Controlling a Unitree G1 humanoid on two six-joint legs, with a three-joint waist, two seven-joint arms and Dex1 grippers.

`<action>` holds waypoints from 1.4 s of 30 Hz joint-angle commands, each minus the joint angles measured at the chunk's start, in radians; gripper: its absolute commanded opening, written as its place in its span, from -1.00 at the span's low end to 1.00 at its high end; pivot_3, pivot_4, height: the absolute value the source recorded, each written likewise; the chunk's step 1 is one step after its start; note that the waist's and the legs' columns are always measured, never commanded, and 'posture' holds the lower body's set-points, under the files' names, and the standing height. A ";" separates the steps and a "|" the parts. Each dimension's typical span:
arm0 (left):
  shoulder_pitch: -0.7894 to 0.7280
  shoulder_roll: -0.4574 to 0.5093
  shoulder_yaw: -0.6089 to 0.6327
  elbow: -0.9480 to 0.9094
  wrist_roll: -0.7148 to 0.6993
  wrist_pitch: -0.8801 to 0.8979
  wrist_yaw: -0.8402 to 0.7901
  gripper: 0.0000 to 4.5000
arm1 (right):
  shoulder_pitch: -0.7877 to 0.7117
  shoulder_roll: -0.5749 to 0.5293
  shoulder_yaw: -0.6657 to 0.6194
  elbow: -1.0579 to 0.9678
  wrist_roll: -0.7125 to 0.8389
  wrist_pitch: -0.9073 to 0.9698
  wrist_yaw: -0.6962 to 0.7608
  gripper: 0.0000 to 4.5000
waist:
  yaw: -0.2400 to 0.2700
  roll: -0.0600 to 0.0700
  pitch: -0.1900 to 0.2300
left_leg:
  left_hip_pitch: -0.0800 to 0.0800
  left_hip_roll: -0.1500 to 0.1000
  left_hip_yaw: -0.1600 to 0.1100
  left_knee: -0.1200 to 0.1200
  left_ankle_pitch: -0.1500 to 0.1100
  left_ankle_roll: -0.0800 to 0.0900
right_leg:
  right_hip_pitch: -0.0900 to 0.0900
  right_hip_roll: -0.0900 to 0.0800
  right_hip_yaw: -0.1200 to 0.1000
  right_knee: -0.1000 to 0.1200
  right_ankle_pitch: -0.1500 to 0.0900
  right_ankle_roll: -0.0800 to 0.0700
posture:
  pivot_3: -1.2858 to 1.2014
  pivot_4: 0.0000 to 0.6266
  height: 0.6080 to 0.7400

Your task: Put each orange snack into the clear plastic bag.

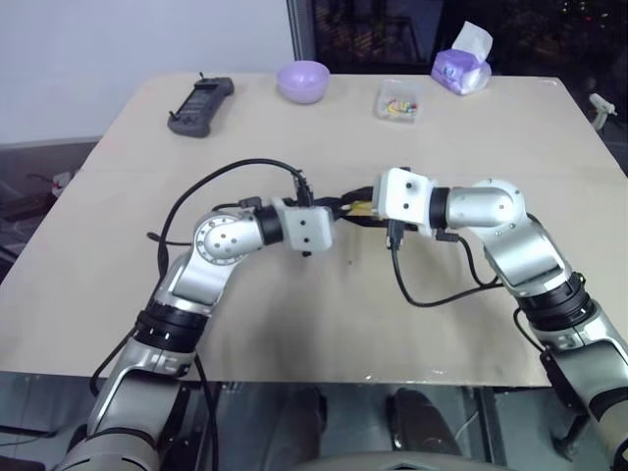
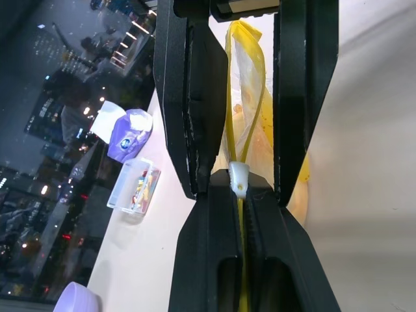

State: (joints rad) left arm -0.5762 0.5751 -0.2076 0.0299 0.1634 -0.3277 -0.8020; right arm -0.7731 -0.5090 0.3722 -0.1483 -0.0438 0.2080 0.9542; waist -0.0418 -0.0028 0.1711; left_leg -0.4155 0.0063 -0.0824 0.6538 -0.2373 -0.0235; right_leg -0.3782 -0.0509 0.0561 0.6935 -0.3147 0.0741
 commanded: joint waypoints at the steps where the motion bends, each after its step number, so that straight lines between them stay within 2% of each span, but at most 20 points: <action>1: -0.007 -0.004 0.013 -0.034 -0.021 -0.002 0.012 -1.00 | 0.000 -0.016 -0.051 -0.013 0.015 0.018 -0.004 -0.73 | 0.000 0.000 0.000 | 0.000 0.000 0.000 0.000 0.000 0.000 | 0.000 0.000 0.000 0.000 0.000 0.000 | 0.03 -0.52 1.00; 3: -0.007 -0.006 0.013 -0.032 -0.021 -0.002 0.013 -1.00 | 0.000 -0.017 -0.061 -0.020 0.033 0.030 -0.001 -0.73 | 0.000 0.000 0.000 | 0.000 0.000 0.000 0.000 0.000 0.000 | 0.000 0.000 0.000 0.000 0.000 0.000 | 0.03 -0.52 1.00; 4: -0.007 -0.007 0.013 -0.032 -0.020 -0.002 0.013 -1.00 | -0.002 -0.014 -0.065 -0.019 0.029 0.031 -0.016 -0.27 | 0.000 0.000 0.000 | 0.000 0.000 0.000 0.000 0.000 0.000 | 0.000 0.000 0.000 0.000 0.000 0.000 | 0.03 -0.52 1.00; 5: -0.006 -0.007 0.013 -0.032 -0.020 -0.002 0.013 -1.00 | -0.003 -0.011 -0.068 -0.018 0.025 0.031 -0.027 -0.15 | 0.000 0.000 0.000 | 0.000 0.000 0.000 0.000 0.000 0.000 | 0.000 0.000 0.000 0.000 0.000 0.000 | 0.03 -0.52 1.00; 7: -0.006 -0.008 0.013 -0.030 -0.020 -0.002 0.014 -1.00 | -0.008 -0.013 -0.062 -0.013 0.008 0.034 -0.032 0.29 | 0.000 0.000 0.000 | 0.000 0.000 0.000 0.000 0.000 0.000 | 0.000 0.000 0.000 0.000 0.000 0.000 | 0.03 -0.52 1.00; 15: -0.005 -0.006 0.014 -0.027 -0.019 -0.004 0.015 -1.00 | -0.006 -0.023 -0.059 -0.009 0.009 0.014 -0.016 0.29 | 0.000 0.000 0.000 | 0.000 0.000 0.000 0.000 0.000 0.000 | 0.000 0.000 0.000 0.000 0.000 0.000 | 0.03 -0.52 1.00; 16: -0.005 -0.006 0.014 -0.027 -0.019 -0.004 0.015 -1.00 | -0.006 -0.024 -0.058 -0.009 0.010 0.010 -0.013 0.06 | 0.000 0.000 0.000 | 0.000 0.000 0.000 0.000 0.000 0.000 | 0.000 0.000 0.000 0.000 0.000 0.000 | 0.03 -0.52 1.00; 19: -0.003 -0.004 0.013 -0.028 -0.019 -0.003 0.016 -1.00 | -0.006 -0.023 -0.060 -0.009 0.008 0.001 -0.014 -0.45 | 0.000 0.000 0.000 | 0.000 0.000 0.000 0.000 0.000 0.000 | 0.000 0.000 0.000 0.000 0.000 0.000 | 0.03 -0.52 1.00; 42: -0.010 -0.009 0.002 -0.016 -0.014 -0.006 0.023 -1.00 | 0.001 -0.027 -0.033 -0.043 -0.015 -0.065 0.029 -0.45 | 0.000 0.000 0.000 | 0.000 0.000 0.000 0.000 0.000 0.000 | 0.000 0.000 0.000 0.000 0.000 0.000 | 0.03 -0.52 1.00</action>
State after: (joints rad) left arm -0.5765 0.5651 -0.2071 0.0309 0.1552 -0.3272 -0.7835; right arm -0.7640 -0.5310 0.3449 -0.1637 -0.0568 0.1664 0.9793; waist -0.0418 -0.0029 0.1711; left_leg -0.4155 0.0062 -0.0823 0.6538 -0.2373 -0.0236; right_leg -0.3781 -0.0509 0.0560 0.6935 -0.3147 0.0741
